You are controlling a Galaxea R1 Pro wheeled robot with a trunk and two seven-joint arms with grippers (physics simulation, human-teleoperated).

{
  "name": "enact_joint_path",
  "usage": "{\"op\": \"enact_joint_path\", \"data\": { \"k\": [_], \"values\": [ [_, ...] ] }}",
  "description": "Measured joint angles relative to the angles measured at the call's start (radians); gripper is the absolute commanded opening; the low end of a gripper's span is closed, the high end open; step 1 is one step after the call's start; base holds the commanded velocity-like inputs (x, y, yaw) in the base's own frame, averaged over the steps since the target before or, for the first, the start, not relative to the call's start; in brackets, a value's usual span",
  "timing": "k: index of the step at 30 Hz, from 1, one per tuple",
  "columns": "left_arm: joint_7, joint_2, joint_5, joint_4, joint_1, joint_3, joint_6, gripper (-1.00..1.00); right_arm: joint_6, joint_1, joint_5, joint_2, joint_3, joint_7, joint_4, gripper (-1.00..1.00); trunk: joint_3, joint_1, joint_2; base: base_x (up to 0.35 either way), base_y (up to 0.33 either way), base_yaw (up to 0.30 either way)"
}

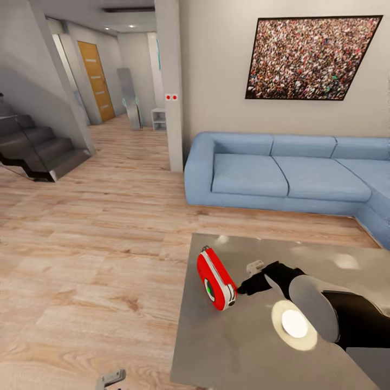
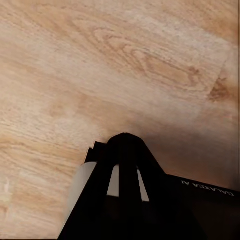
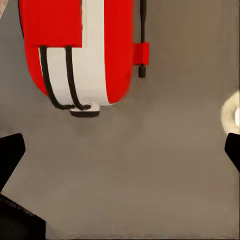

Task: Turn on the radio receiver that's on the table in the living room.

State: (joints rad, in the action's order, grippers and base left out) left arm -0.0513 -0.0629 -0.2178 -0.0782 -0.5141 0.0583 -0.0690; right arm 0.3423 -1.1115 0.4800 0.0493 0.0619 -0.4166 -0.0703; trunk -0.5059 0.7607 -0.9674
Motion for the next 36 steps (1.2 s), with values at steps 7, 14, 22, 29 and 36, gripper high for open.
{"op": "enact_joint_path", "data": {
  "k": [7,14,22,29,36],
  "values": [
    [0.0,0.002,0.0,0.0,0.0,0.0,0.0,-1.0,0.0,0.0,-0.001,0.0,0.0,0.01,0.0,1.0,0.022,-0.027,0.049,-0.264,-0.175,0.0],
    [-0.001,0.004,0.0,0.0,0.0,0.0,0.001,-1.0,0.0,0.0,-0.001,0.0,-0.001,0.01,0.0,1.0,0.044,-0.054,0.098,-0.092,-0.039,0.0],
    [-0.004,0.004,0.0,0.0,0.0,0.0,0.001,-1.0,0.001,0.0,-0.001,-0.003,-0.001,0.01,0.0,1.0,0.069,-0.084,0.154,-0.263,0.074,0.0],
    [-0.001,0.003,0.0,0.0,0.0,0.0,0.0,-1.0,-0.001,0.0,-0.001,-0.006,-0.001,0.01,0.0,1.0,0.091,-0.111,0.203,-0.034,0.012,0.0],
    [-0.001,0.003,0.0,0.0,0.0,0.0,0.0,-1.0,-0.005,0.0,-0.001,-0.006,-0.001,0.012,0.0,1.0,0.113,-0.138,0.252,-0.001,0.0,0.0]
  ]
}}
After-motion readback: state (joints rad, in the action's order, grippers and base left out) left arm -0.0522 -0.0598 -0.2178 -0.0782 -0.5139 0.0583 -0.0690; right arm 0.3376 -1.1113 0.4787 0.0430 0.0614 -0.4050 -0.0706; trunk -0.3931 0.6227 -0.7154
